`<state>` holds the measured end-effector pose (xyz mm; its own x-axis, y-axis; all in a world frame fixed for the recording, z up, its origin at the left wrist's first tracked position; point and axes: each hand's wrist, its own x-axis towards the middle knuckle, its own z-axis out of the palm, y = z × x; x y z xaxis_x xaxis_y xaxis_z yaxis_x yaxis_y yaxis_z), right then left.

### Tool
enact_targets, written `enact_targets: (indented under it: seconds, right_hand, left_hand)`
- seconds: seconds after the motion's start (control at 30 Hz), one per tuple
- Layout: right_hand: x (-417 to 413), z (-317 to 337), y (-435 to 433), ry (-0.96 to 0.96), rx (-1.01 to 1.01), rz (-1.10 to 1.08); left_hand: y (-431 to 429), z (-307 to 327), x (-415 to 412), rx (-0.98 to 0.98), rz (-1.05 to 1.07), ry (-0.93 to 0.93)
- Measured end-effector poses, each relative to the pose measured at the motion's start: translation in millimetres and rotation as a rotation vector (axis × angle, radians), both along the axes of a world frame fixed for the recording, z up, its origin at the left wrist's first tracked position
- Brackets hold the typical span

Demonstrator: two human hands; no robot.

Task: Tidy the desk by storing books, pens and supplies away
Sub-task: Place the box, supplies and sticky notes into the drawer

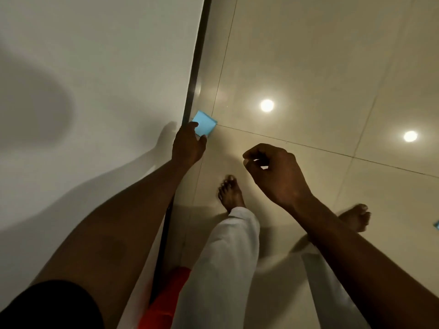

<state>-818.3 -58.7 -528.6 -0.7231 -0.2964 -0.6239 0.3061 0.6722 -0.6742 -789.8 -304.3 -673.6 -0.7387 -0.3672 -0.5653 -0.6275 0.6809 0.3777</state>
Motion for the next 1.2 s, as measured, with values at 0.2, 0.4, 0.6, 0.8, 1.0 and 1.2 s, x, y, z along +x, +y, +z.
enact_targets:
  seconds: [0.2, 0.4, 0.6, 0.8, 1.0, 1.2]
  right_hand:
    - [-1.6, -105.8, -14.4, -0.014, -0.01, -0.021]
    - [2.1, -171.4, -25.0, -0.037, -0.038, -0.022]
    - [6.6, -191.3, -17.0, -0.092, -0.063, -0.026]
    - [1.4, -185.9, 13.0, -0.094, -0.044, -0.058]
    - [-11.3, -155.8, 70.9, -0.056, -0.01, -0.166]
    - [-18.2, -110.5, 176.8, 0.015, 0.065, -0.337]
  left_hand:
    - [-10.2, -121.1, -28.6, 0.018, 0.02, -0.068]
    - [-30.9, -206.4, -57.0, -0.049, 0.127, -0.128]
    - [-9.3, -238.3, -54.9, -0.174, 0.177, -0.247]
    - [17.8, -228.4, -39.8, -0.077, 0.251, -0.091]
    - [96.7, -141.4, -53.3, 0.15, 0.167, 0.101]
    - [202.1, -33.2, -59.4, 0.31, 0.114, 0.147]
